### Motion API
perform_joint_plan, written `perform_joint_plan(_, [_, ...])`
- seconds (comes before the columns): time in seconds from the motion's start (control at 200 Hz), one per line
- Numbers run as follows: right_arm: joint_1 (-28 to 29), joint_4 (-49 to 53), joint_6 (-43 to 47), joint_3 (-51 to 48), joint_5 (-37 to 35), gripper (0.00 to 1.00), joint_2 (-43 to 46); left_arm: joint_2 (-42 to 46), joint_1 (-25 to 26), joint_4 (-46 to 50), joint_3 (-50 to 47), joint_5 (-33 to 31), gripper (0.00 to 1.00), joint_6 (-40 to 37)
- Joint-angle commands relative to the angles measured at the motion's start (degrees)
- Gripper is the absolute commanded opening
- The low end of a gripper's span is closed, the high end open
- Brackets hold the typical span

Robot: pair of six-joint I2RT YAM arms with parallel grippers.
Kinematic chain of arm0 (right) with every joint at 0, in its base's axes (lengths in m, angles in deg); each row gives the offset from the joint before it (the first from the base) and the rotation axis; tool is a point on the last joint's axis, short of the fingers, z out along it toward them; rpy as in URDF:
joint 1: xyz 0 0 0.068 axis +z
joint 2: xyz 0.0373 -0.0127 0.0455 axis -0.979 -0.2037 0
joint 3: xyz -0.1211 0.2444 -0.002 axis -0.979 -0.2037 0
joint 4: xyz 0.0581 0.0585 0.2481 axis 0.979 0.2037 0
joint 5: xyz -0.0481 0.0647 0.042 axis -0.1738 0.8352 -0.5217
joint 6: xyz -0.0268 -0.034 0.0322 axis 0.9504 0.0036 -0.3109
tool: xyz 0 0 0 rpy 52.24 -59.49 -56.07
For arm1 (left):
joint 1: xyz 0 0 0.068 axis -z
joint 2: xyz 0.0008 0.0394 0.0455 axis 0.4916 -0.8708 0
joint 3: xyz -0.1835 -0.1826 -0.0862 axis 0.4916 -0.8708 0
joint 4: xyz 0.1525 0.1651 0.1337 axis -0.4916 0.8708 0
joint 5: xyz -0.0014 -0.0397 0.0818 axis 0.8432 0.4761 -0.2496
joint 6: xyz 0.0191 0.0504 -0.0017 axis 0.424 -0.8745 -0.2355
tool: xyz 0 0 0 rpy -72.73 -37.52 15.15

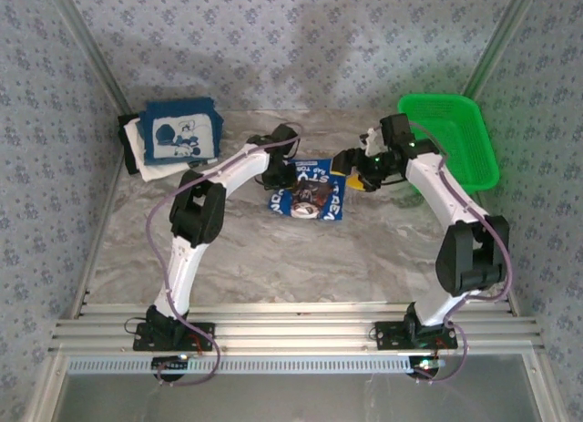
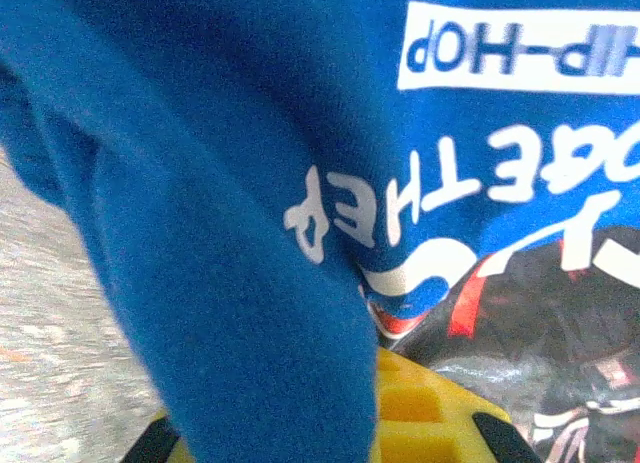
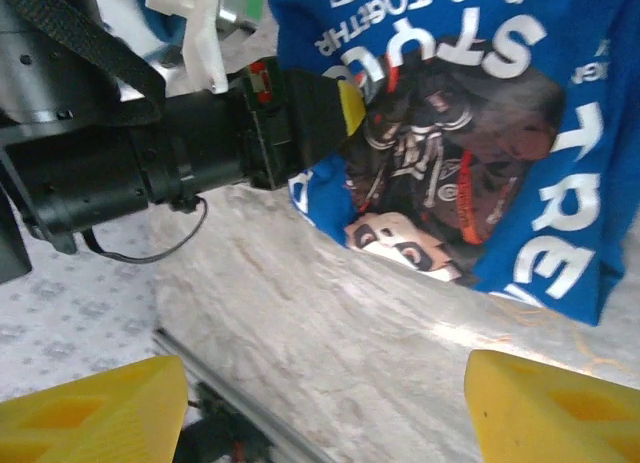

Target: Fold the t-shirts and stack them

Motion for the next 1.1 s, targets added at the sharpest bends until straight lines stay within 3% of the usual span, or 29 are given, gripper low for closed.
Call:
perform_joint_plan(0.0, [-1.5, -7.95, -2.71, -3.01, 7.32, 1.0, 5.06, 4.48, -0.88, 8.44, 5.84, -10.3, 0.0, -9.57])
perform_joint_plan(0.315, [-0.95, -14.59, -5.34, -11.15, 8.26, 1.0, 17.6, 6.12, -2.87, 14.02, 16.43, -18.86, 0.0, -27.46])
perform_joint_plan(0.45, [-0.44, -13.3, -5.14, -14.56, 7.78, 1.0, 20.94, 5.64, -4.54, 12.6, 18.9, -17.33, 0.0, -31.69])
perform_joint_plan(0.59, [-0.38, -12.35, -5.02, -17.27, 6.78, 1.0, 22.51, 1.29, -6.23, 16.99, 28.78, -18.61, 0.0, -35.04])
perform_joint_plan(0.685, [-0.37, -11.37, -4.23, -17.99, 6.19, 1.0, 22.78, -1.33, -8.21, 19.6, 36.76, -17.52, 0.0, -35.74])
perform_joint_plan(1.099, [-0.51, -13.22, -4.22, -18.62, 5.11, 1.0, 20.74, -1.96, -15.69, 18.18, 46.15, -8.72, 0.0, -30.69])
